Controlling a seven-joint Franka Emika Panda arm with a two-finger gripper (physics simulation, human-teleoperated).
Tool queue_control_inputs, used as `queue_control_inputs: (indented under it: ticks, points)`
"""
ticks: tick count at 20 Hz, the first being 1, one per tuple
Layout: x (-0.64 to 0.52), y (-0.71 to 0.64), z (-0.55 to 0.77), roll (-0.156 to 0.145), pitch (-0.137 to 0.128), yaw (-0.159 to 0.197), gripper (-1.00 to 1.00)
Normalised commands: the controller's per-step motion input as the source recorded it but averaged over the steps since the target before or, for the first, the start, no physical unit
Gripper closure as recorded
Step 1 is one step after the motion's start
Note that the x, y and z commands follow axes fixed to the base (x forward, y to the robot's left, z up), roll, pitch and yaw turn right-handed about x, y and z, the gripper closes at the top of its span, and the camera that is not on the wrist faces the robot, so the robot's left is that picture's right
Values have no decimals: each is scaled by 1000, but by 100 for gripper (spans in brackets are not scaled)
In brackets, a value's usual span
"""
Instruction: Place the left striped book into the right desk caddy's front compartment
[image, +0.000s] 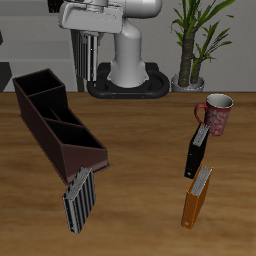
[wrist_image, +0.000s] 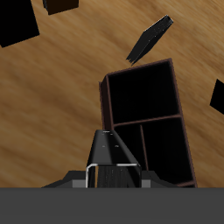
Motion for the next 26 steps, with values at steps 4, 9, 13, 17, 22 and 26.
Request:
queue_control_inputs:
  ticks: [4,9,13,17,22,26]
  points:
    - [-40,-224,13,-31,-4,-7,100]
    - [-10,-351,105,-76,-21,-60,100]
    - [77,-321,94,-67,-36,-47,100]
    - [161,-122,-49,-41,2,-8,100]
    - [108,123,-59,36,2,34,100]
    - [73,194,40,42,-10,28,100]
